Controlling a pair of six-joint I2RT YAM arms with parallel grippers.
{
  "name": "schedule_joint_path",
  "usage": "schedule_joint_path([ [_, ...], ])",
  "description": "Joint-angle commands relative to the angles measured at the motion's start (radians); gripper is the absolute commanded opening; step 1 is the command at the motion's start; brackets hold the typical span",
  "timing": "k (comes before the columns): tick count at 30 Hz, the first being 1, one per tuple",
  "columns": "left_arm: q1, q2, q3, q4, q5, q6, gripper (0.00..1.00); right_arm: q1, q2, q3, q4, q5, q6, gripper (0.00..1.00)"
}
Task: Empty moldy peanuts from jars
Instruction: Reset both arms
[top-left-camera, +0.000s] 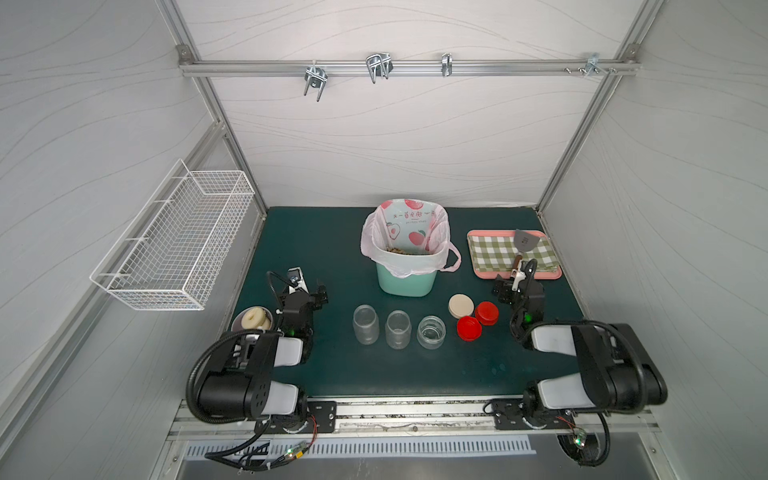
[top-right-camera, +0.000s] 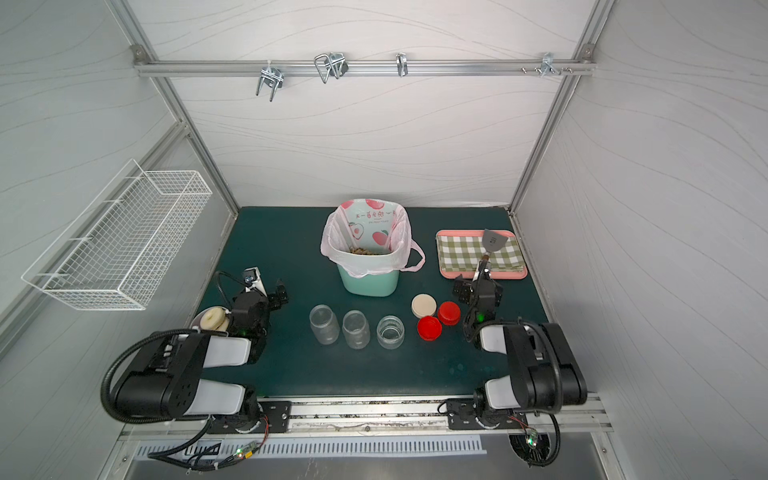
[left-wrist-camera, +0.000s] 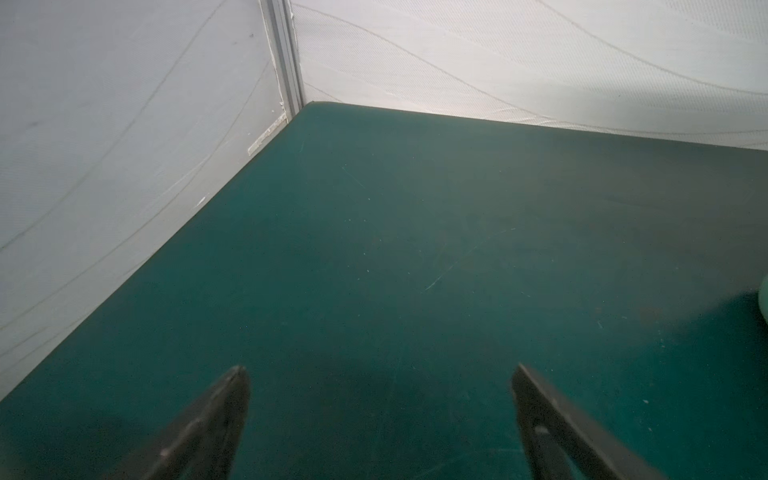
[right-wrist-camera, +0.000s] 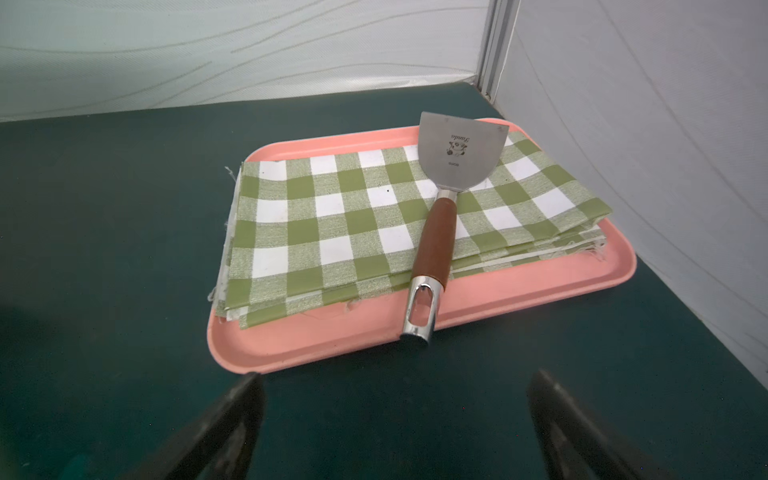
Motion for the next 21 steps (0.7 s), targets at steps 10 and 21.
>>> schedule_joint_path([
  [10, 0.033, 0.097, 0.155, -0.066, 0.033, -0.019, 0.98, 0.001, 0.128, 0.061, 0.126, -0.080, -0.047, 0.99],
  [21, 0.035, 0.109, 0.236, -0.207, 0.152, 0.024, 1.00, 0.037, 0.122, 0.107, 0.027, -0.015, -0.063, 0.99],
])
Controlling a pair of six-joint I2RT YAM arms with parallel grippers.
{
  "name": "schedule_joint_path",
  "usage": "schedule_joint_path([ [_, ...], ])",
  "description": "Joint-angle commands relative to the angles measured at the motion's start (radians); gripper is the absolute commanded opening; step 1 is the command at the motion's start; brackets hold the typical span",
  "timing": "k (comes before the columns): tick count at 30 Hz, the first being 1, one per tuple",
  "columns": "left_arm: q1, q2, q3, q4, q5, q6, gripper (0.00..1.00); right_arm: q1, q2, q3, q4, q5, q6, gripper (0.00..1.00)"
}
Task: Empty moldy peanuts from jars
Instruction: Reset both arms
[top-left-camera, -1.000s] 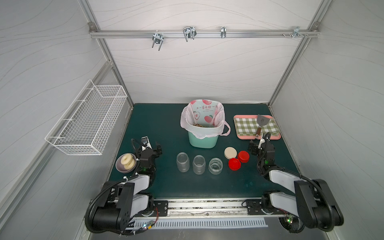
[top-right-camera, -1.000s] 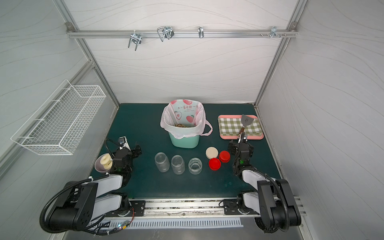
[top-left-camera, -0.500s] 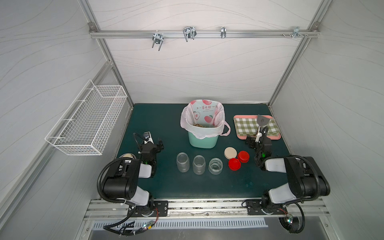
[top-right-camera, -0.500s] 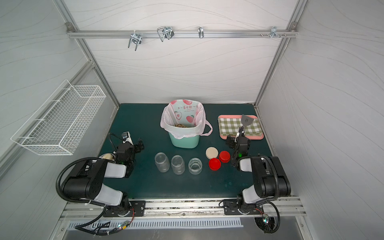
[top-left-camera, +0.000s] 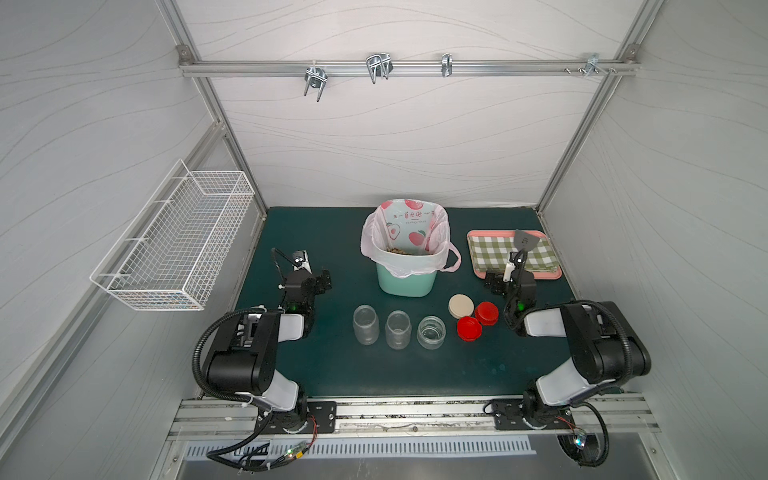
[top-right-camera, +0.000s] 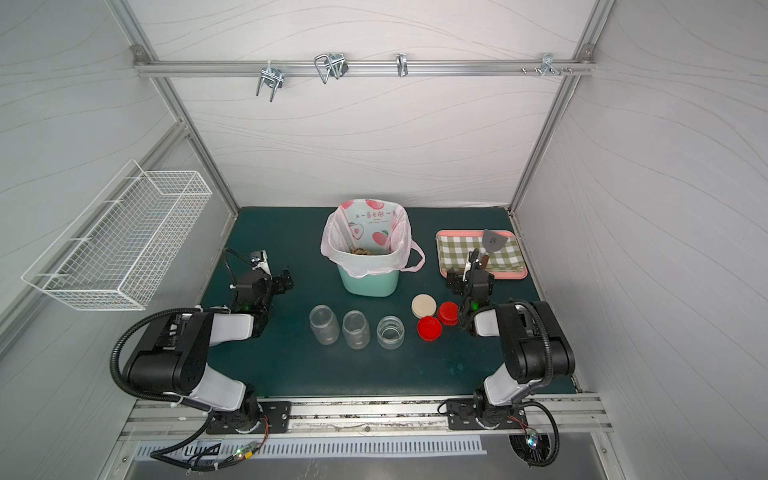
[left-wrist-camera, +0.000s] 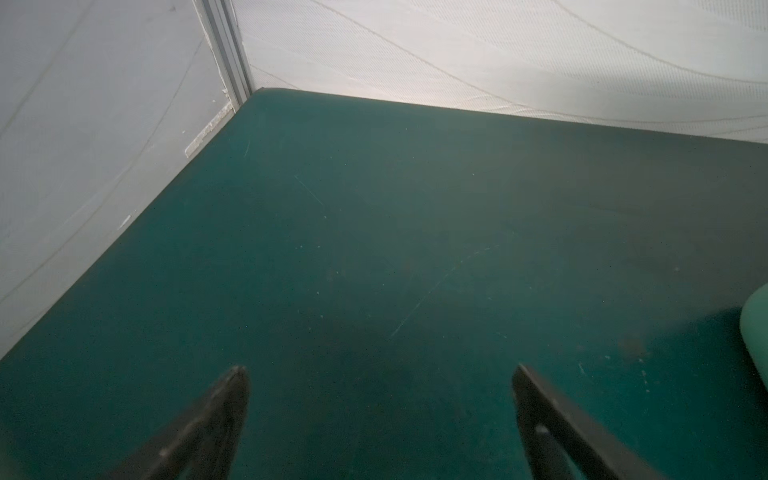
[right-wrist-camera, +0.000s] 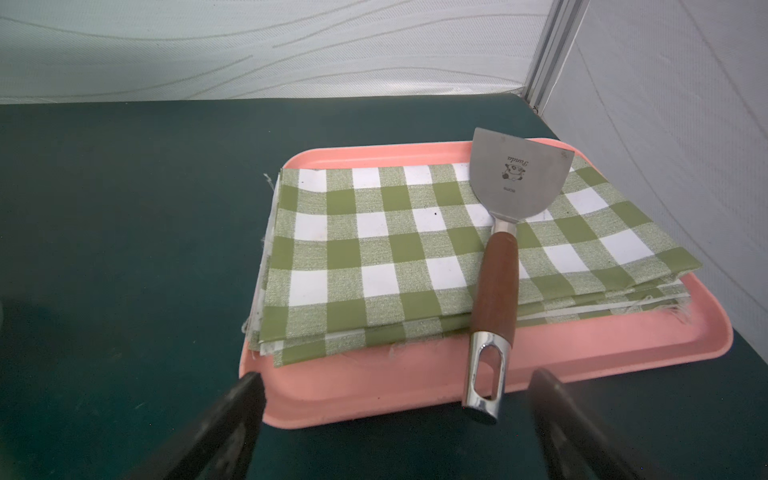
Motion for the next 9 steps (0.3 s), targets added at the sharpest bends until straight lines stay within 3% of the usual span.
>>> schedule_joint_path([
  [1, 0.007, 0.011, 0.020, -0.005, 0.025, 0.019, 1.00, 0.004, 0.009, 0.007, 0.007, 0.021, -0.014, 0.99],
  [9, 0.007, 0.010, 0.020, -0.004, 0.025, 0.019, 1.00, 0.012, 0.010, 0.000, 0.022, 0.024, -0.024, 0.99],
])
